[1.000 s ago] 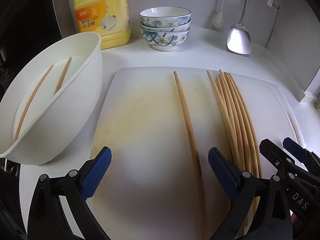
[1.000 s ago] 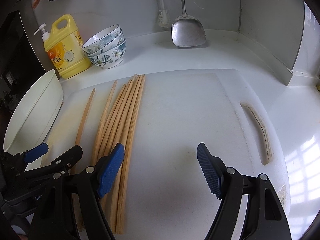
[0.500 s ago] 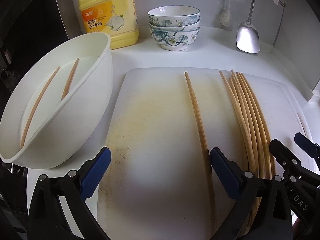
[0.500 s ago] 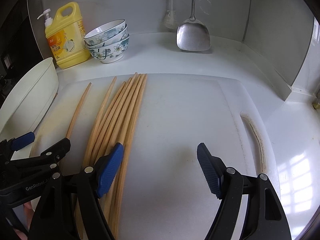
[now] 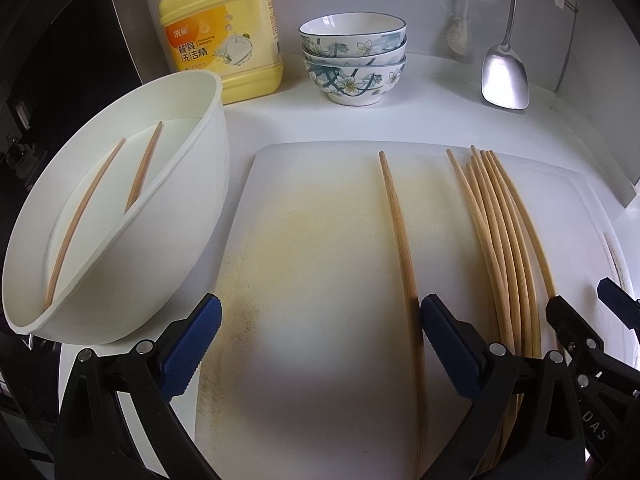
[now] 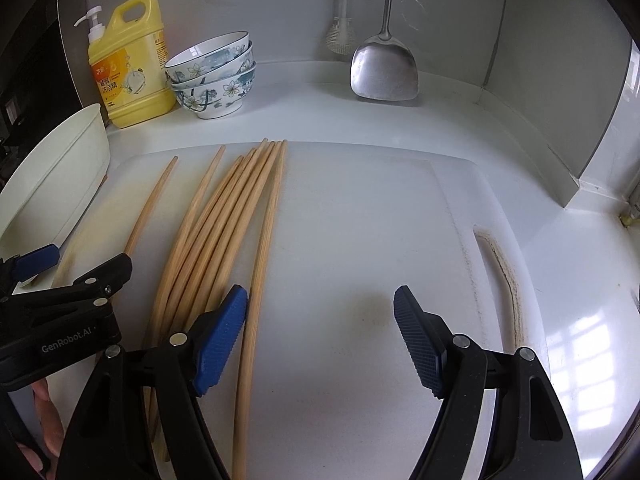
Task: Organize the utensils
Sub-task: 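Close the left tool on a chopstick while the right tool grasps another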
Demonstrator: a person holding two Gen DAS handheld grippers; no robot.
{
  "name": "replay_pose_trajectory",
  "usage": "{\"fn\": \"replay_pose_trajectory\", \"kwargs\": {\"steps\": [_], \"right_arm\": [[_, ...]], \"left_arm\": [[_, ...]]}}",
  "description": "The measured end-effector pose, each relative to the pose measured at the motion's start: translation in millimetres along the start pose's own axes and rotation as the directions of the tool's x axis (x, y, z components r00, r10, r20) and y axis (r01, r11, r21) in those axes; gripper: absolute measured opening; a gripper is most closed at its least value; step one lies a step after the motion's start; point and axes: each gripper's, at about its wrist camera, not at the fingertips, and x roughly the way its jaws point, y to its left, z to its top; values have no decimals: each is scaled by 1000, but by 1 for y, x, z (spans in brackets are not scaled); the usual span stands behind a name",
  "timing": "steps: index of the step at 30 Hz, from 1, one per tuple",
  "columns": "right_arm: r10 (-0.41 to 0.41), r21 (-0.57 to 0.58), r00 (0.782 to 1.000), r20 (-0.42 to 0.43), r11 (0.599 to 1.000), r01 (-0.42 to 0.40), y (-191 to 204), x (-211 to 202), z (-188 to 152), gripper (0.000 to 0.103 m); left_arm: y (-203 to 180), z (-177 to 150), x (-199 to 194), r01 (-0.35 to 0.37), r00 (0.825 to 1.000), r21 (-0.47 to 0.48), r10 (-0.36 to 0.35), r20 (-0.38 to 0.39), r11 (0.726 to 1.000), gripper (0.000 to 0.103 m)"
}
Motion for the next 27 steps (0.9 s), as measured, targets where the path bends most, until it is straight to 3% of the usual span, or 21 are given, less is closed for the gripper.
{"fn": "replay_pose_trajectory", "kwargs": {"steps": [6, 9, 12, 13, 14, 17, 21, 22, 24, 27], "right_arm": [[8, 6, 1000, 8, 1000, -9, 2, 1, 0, 72], [16, 2, 1000, 15, 1000, -16, 2, 0, -1, 72], [19, -4, 999, 25, 1000, -19, 3, -2, -2, 70], [25, -7, 999, 28, 1000, -25, 4, -2, -2, 68], [29, -15, 999, 30, 999, -29, 5, -3, -2, 66], [42, -42, 998, 37, 998, -40, 11, -6, -2, 51], [60, -91, 997, 54, 994, -55, 21, -8, -3, 27], [63, -94, 997, 54, 994, -58, 22, -8, -3, 23], [62, -99, 997, 53, 993, -57, 23, -9, -3, 6], [87, -78, 995, 51, 993, -83, 18, -10, -2, 6]], "left_arm": [[-4, 3, 4, 13, 1000, -17, -13, 3, 1000, 97], [-10, 3, 1, 4, 1000, 18, -5, 22, 1000, 93], [-18, 1, -5, 29, 999, 52, -31, 35, 998, 74], [-21, 1, -7, 42, 998, 62, -44, 36, 997, 61], [-24, 0, -9, 52, 998, 71, -55, 35, 996, 49], [-31, -2, -12, 71, 997, 88, -74, 34, 994, 31], [-34, -3, -13, 105, 994, 81, -107, 21, 991, 13], [-35, -4, -13, 111, 993, 80, -113, 20, 991, 10], [-35, -4, -13, 115, 993, 79, -117, 18, 990, 8], [-32, -6, -14, 131, 991, 67, -132, 14, 989, 7]]}}
